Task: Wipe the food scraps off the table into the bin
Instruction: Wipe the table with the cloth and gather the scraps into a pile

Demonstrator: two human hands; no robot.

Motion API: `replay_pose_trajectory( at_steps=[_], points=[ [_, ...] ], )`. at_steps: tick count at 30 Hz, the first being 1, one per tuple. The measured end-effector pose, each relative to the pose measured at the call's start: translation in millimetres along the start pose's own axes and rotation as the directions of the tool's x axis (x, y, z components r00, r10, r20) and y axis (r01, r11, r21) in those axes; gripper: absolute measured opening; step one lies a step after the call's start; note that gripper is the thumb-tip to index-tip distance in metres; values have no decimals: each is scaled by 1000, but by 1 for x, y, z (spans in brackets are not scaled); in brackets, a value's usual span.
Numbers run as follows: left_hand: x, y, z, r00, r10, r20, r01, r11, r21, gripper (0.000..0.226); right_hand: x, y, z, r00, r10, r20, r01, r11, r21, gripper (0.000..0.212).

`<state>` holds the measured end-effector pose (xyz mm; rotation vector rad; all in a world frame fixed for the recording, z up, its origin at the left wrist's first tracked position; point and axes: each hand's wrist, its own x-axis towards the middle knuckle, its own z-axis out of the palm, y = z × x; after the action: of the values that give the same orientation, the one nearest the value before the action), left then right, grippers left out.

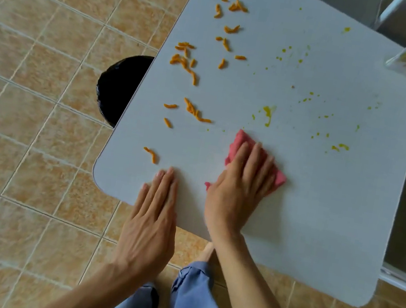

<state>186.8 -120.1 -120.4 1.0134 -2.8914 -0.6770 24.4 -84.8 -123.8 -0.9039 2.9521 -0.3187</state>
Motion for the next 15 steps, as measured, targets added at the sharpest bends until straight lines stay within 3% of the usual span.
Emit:
replay_pose_trajectory(
  at_steps=[1, 3, 4, 5, 7, 8, 9, 10, 12, 13, 14, 15],
  points=[
    [2, 3, 1, 1000, -12, -8, 12, 1000, -8, 64, -3, -5, 5, 984, -170, 48, 171, 985, -11, 77],
    [5, 7, 2, 999, -24, -24, 23, 1000, -16, 64, 16, 11, 9, 831, -536, 149, 539, 842, 28, 96],
    [7, 9, 1, 999, -27, -23, 26, 1000, -16, 65, 33, 26, 4, 796, -582, 165, 587, 810, 26, 96],
    [10, 11, 1, 999, -27, -19, 26, 999, -19, 65, 47, 38, 1, 840, -524, 136, 530, 848, -1, 88],
    [19, 19, 1, 1000, -19, -17, 19, 999, -29, 61, 59, 48, -3, 987, -156, 34, 157, 988, -16, 70],
    [25, 24, 3, 1000, -17, -23, 16, 999, -29, 59, 60, 41, -5, 998, -55, 19, 55, 998, -4, 71],
    [34, 31, 5, 999, -20, -36, 19, 999, -27, 58, 59, 35, -6, 993, -117, 35, 116, 993, 7, 73],
    [43, 36, 7, 998, -27, -53, 25, 999, -27, 57, 57, 37, -2, 957, -284, 62, 282, 958, 50, 79],
    [63, 48, 12, 996, -42, -82, 40, 999, -31, 57, 70, 72, -7, 801, -582, 138, 573, 813, 105, 99],
    [73, 56, 14, 994, -55, -93, 52, 998, -34, 57, 82, 96, -14, 798, -586, 138, 580, 810, 88, 101],
    [83, 64, 17, 992, -66, -104, 62, 997, -36, 57, 89, 117, -18, 878, -469, 99, 467, 883, 40, 97],
    [93, 73, 20, 991, -70, -116, 66, 997, -38, 57, 89, 131, -21, 965, -256, 52, 257, 966, -4, 90]
  ],
)
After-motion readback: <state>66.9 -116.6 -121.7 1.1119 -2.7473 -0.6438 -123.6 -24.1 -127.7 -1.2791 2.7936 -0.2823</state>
